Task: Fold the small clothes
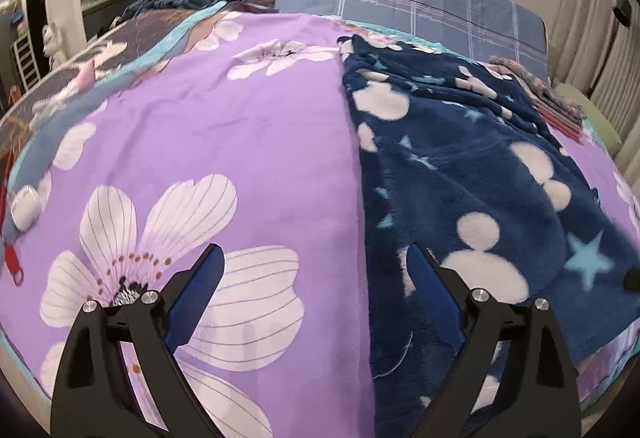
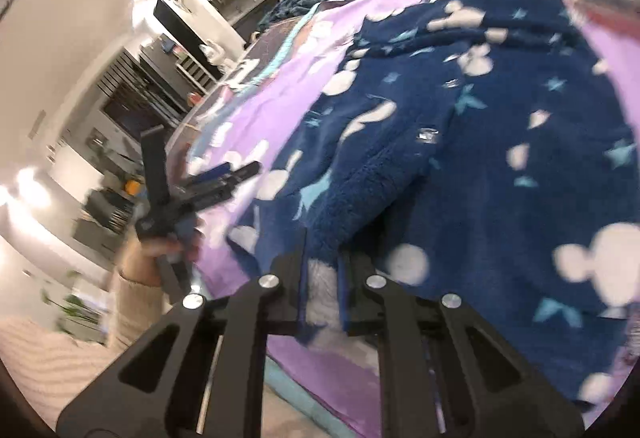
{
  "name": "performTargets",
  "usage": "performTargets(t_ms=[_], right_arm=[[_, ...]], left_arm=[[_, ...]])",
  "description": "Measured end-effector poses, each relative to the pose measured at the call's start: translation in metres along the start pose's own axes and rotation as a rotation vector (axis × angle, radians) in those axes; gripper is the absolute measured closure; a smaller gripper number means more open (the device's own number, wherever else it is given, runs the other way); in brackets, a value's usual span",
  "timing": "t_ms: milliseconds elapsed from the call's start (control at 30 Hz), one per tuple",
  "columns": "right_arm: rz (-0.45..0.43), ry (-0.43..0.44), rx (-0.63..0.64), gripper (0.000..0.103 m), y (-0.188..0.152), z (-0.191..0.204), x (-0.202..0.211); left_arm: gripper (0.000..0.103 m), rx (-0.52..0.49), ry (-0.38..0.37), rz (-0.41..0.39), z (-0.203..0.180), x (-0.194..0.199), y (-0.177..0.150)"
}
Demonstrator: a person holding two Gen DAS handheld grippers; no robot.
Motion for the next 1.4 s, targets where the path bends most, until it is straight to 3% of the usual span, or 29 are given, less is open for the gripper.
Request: performTargets(t_ms=[33,133,300,500,567,633,667,700,767,900,967,1133,1267,1300,1400], right_arm=[[0.028,-0.016,-0.026,0.082,-0.007,-0.009,-0.007],[0.106,-0.035,-0.121,0.080,-0.026,-0.032,-0.024],[0.059,0.020,-0.182,0.071,-0.024,-0.039,-0.013],[0.047,0.003,-0.181,0.061,-0.020,-0.046,-0.010],[0.018,-0.033,-0.199,0.058,-0.017,-0.061,0.000],[-0.015,-0.090,-0.245,0.053,-0.018,-0.082,0.014],[-0.031,-0.120,-0.263,0.052,-0.019,-0.091,0.020],[-0.052,-0.161,-0.285,0.052,-0.020,-0.103,0.028],[-0.103,-0.258,-0.339,0.048,-0.025,-0.132,0.050],[-0.125,-0.372,-0.440,0.046,-0.044,-0.179,0.074],[-0.114,-0.341,-0.487,0.049,-0.057,-0.193,0.075],[-0.070,-0.113,-0.474,0.043,-0.065,-0.174,0.059],[-0.047,-0.083,-0.433,0.039,-0.057,-0.160,0.049],[-0.045,-0.076,-0.431,0.038,-0.055,-0.159,0.046],[-0.047,-0.050,-0.430,0.037,-0.042,-0.161,0.035]], left_arm=[[0.010,0.005,-0.003,0.006,0.000,-0.001,-0.001],[0.010,-0.013,-0.024,0.024,-0.006,-0.001,-0.004],[0.010,-0.057,-0.127,0.079,-0.024,-0.001,-0.018],[0.010,0.007,-0.282,0.128,-0.043,-0.010,-0.040],[0.011,-0.024,-0.280,0.126,-0.047,-0.014,-0.047],[0.020,-0.055,-0.260,0.125,-0.049,-0.012,-0.051],[0.023,-0.055,-0.271,0.128,-0.050,-0.010,-0.051],[0.033,-0.046,-0.288,0.128,-0.051,-0.007,-0.050],[0.041,0.002,-0.367,0.135,-0.054,0.000,-0.051],[0.041,-0.028,-0.367,0.146,-0.057,-0.001,-0.056],[0.041,-0.032,-0.372,0.148,-0.059,0.000,-0.057],[0.035,-0.032,-0.389,0.181,-0.063,-0.001,-0.056],[0.025,-0.067,-0.393,0.209,-0.070,-0.002,-0.058],[0.018,-0.078,-0.407,0.222,-0.073,-0.006,-0.058],[0.016,-0.104,-0.424,0.225,-0.081,-0.017,-0.051]])
Point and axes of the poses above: each gripper's, at about its wrist camera, not at the fingertips, and x roughly against the way its jaws point, z to its left, y to its top, the point moved 9 cm from there along -x, roughly the way its jaws point, and after that the axes turned 7 degrees about -y, right-handed, at the moved point
